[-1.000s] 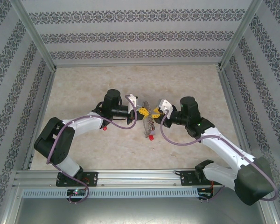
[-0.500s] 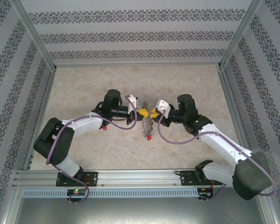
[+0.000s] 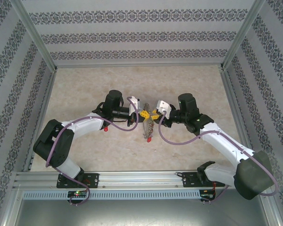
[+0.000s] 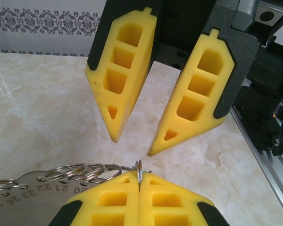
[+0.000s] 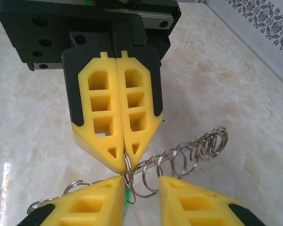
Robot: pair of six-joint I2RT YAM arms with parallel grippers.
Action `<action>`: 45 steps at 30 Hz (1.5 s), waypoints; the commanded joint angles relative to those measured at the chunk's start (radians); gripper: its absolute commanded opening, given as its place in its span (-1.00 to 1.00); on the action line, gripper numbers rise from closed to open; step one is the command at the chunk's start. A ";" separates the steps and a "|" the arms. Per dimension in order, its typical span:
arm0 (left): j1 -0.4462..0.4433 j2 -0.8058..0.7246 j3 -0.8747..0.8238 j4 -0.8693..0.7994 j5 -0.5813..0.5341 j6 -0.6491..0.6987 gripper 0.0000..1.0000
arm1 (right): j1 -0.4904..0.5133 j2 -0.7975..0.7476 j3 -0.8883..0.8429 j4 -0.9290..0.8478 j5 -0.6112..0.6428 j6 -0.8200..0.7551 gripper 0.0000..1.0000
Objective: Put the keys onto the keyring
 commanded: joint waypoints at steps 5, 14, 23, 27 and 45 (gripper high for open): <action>-0.008 -0.048 0.037 -0.004 0.027 0.032 -1.00 | 0.009 0.011 0.024 -0.009 -0.028 -0.032 -0.48; -0.008 -0.049 0.041 -0.006 0.035 0.032 -1.00 | 0.009 0.044 0.036 -0.002 -0.060 -0.027 -0.58; -0.008 -0.050 0.037 0.003 0.040 0.026 -1.00 | 0.015 0.067 0.046 0.004 -0.083 -0.020 -0.78; -0.008 -0.054 0.031 0.010 0.036 0.022 -1.00 | 0.015 0.069 0.049 0.003 -0.087 -0.021 -0.79; -0.008 -0.066 0.031 -0.039 0.013 0.049 -0.93 | 0.021 0.056 0.059 -0.017 -0.070 -0.027 -1.00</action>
